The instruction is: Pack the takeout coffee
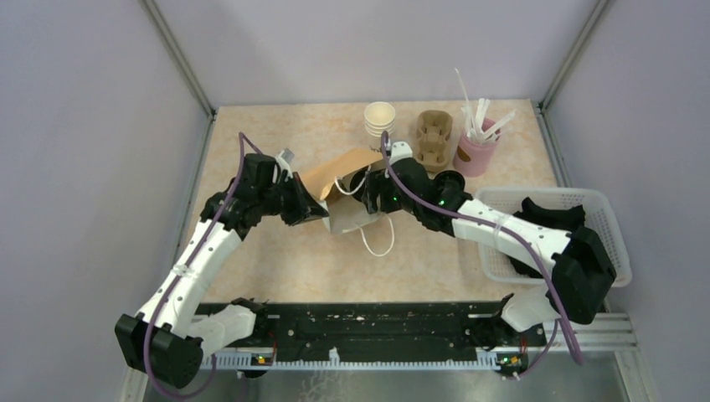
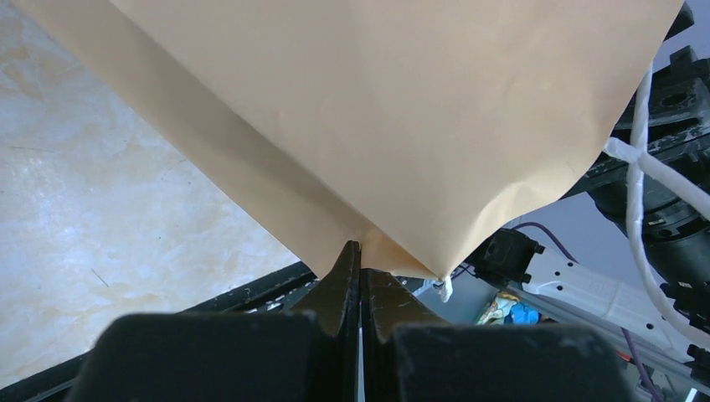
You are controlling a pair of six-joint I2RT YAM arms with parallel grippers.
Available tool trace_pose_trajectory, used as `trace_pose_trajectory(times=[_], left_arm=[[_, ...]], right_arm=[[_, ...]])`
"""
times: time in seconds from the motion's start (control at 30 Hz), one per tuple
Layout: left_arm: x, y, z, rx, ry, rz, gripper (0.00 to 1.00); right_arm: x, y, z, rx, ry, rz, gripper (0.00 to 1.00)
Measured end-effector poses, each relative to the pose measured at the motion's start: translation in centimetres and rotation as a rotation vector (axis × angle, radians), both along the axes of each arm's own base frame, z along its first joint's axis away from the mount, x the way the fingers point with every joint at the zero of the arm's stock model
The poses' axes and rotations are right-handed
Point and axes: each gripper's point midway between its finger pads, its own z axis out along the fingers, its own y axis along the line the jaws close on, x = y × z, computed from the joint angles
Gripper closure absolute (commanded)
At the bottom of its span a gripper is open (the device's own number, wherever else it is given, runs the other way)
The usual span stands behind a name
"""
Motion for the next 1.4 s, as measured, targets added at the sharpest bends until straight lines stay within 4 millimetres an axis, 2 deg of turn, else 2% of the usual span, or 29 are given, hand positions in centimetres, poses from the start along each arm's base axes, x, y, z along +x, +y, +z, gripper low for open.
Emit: trace_pose_trajectory(times=[0.1,0.2,0.37,0.47,0.57,0.7,0.8,0.97,1.17,1.23,1.4], left_arm=[[0.2,-0.1,0.4,-0.001,-0.003,0.000,1.00],[0.3,-0.1,0.9,-0.004,-0.013,0.001,1.00],[0.3,-0.2,0.8,-0.006,-0.006,-0.002,1.00],[0.3,-0.2,0.7,-0.009,0.002,-0.004,1.00],[0.3,-0.3,0.7,-0.010,0.003,-0.006,1.00],[0.3,-0.3,0.7,-0.012,0.006,-0.007,1.00],[0.4,-0.3,0.8,-0.011,0.004,-0.007,1.00],[0.7,-0.2,1.5,-0.005,-0.022,-0.004,1.00],[0.6,0.0,1.3,0.009,-0.025,-0.010,1.00],[0.7,0.0,1.3,0.012,-0.027,-0.011,1.00],[0.7,0.1,1.3,0.019,-0.036,-0.019,1.00]], right_arm=[[0.0,0.3,0.0,-0.010,0.009,0.014,0.29],[0.2,0.4,0.9,-0.001,0.001,0.009,0.24],[0.3,0.4,1.2,0.025,0.010,-0.024,0.23],[1.0,1.0,1.5,0.062,0.001,-0.046,0.27],[1.8,1.6,0.9,0.072,-0.007,-0.067,0.34],[3.0,2.4,0.1,0.081,-0.055,-0.058,0.33],[2.8,2.8,-0.6,0.059,-0.120,0.024,0.31],[0.6,2.2,-1.3,-0.051,-0.229,0.244,0.30],[-0.8,1.5,2.0,-0.205,-0.464,0.480,0.28],[-1.0,1.4,2.2,-0.269,-0.531,0.553,0.28],[-1.3,1.3,0.0,-0.457,-0.595,0.753,0.29]])
